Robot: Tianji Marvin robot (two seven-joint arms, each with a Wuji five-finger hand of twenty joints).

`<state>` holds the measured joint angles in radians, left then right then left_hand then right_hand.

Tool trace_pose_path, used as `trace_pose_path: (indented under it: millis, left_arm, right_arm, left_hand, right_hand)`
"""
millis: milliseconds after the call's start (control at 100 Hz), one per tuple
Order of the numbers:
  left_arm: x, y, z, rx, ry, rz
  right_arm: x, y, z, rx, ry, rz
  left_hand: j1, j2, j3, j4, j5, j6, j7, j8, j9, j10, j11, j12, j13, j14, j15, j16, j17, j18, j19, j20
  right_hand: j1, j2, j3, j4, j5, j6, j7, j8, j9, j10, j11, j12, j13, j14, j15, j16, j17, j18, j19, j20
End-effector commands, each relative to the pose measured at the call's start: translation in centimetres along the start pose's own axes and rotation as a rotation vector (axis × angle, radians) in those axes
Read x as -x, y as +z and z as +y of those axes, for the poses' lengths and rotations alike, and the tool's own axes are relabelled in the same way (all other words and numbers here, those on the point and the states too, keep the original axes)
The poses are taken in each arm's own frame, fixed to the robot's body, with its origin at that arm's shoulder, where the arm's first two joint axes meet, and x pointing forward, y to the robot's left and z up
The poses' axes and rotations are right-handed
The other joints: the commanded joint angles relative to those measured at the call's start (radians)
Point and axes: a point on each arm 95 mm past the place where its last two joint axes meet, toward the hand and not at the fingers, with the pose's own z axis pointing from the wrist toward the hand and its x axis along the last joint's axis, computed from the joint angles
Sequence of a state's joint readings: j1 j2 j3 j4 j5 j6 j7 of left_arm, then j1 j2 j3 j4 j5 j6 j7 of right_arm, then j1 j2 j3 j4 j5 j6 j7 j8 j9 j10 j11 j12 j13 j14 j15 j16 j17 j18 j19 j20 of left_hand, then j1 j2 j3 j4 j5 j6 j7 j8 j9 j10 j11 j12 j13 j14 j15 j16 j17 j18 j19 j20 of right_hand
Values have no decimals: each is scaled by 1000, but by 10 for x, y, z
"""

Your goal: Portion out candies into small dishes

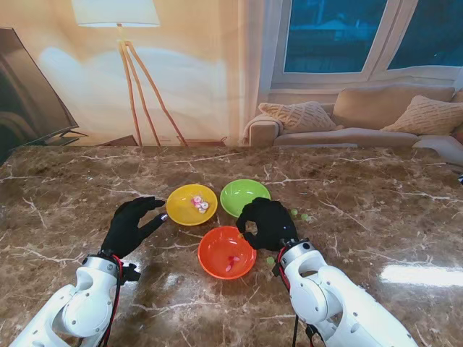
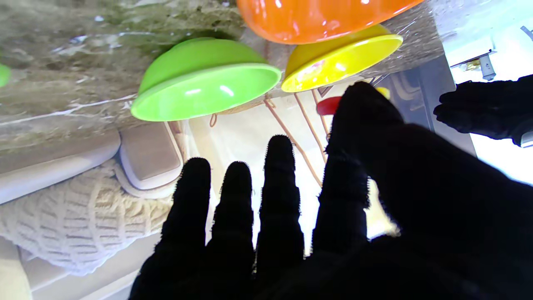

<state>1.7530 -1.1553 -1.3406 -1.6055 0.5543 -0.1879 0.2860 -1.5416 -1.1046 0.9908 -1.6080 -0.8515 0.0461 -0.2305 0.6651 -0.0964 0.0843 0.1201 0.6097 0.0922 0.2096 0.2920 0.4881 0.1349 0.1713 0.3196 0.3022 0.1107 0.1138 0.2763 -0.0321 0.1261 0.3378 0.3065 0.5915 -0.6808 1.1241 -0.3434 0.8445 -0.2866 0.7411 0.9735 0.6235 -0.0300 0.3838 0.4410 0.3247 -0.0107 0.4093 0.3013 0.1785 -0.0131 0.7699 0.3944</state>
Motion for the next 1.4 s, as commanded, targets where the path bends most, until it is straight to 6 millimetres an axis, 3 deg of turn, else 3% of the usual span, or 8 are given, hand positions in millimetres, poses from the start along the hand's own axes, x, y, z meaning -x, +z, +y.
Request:
trace_pose_path:
  millis: [0, 120, 240, 340, 520, 620, 910, 1390]
  left_arm:
    - [-1, -1, 2, 2, -4, -3]
    - [-2, -1, 2, 4, -5, -2]
    - [-2, -1, 1, 7, -4, -4]
    - [-3, -1, 1, 9, -4, -6]
    - [-3, 0, 1, 6, -2, -4]
    - [-3, 0, 1, 7, -1, -5]
    - [-3, -1, 1, 4, 0, -4]
    - [-3, -1, 0, -2, 3, -6]
  right_arm:
    - [-3, 1, -8, -32, 17, -8]
    - [-5, 4, -15, -61, 31, -10]
    - [-6, 5, -22, -81, 38, -22]
    - [-7, 4, -26, -101, 41, -17]
    - [-8, 3, -29, -134, 41, 2]
    - [-8, 4, -28, -134, 47, 3]
    - [-1, 1, -10, -73, 1, -5]
    - [61, -14, 51, -11, -190, -171]
  left_hand:
    - [-7, 40, -31, -4, -7, -12, 0, 19, 0, 14, -2, 7, -12, -6, -18, 6, -16, -25, -31, 18]
    - [-6, 41, -31, -4, -6, -11, 0, 19, 0, 14, -3, 8, -11, -6, -17, 7, -15, -26, -32, 19]
    - [-5, 40, -31, -4, -4, -12, 1, 19, 2, 15, -2, 8, -11, -6, -17, 7, -15, -27, -32, 20]
    - [-4, 40, -31, -5, -5, -12, 1, 19, 2, 13, -2, 8, -11, -6, -17, 7, -15, -27, -33, 20]
    - [-5, 39, -32, -5, -6, -13, 1, 19, 1, 13, -3, 7, -12, -6, -17, 6, -15, -27, -34, 21]
    - [-5, 38, -32, -5, -5, -14, 2, 20, 1, 14, -2, 8, -11, -6, -17, 7, -14, -28, -35, 21]
    - [-3, 38, -31, -5, -6, -14, 3, 20, 2, 13, -2, 7, -11, -6, -17, 7, -14, -26, -33, 22]
    - [-3, 38, -30, -5, -3, -10, 3, 20, 13, 16, 7, 17, -4, -4, -14, 8, -13, -28, -29, 23]
  right_hand:
    - [52, 133, 87, 41, 144, -86, 97, 32, 1, -3, -14, -5, -11, -66, -16, 11, -6, -3, -17, 26]
    - [55, 124, 72, 41, 134, -82, 83, 0, 2, 3, -28, -12, -12, -59, -24, 9, -5, 0, -22, 27]
    - [75, 93, 44, 45, 74, -49, 152, -180, 11, 10, -40, -18, -10, -51, -28, 7, 1, 4, -23, 35]
    - [70, 75, 48, 45, 53, -36, 149, -220, 7, 14, -52, -25, -10, -48, -32, 5, 0, 7, -24, 34]
    - [-40, -3, 104, 50, -106, 132, 16, -479, -28, 32, -92, -47, -33, -36, -58, -3, -20, 16, -42, 28]
    - [-101, 12, 132, 115, -100, 185, -152, -443, -36, 36, -98, -45, -34, -35, -62, 1, -20, 18, -48, 37]
    - [-161, 44, 127, 211, -113, 205, -266, -397, -30, 36, -102, -45, 11, -27, -57, 10, -5, 25, -52, 43]
    - [-257, 26, -98, 184, -149, 256, -363, -424, 142, 20, -24, 26, 414, 4, 107, 183, 241, 90, 209, 129]
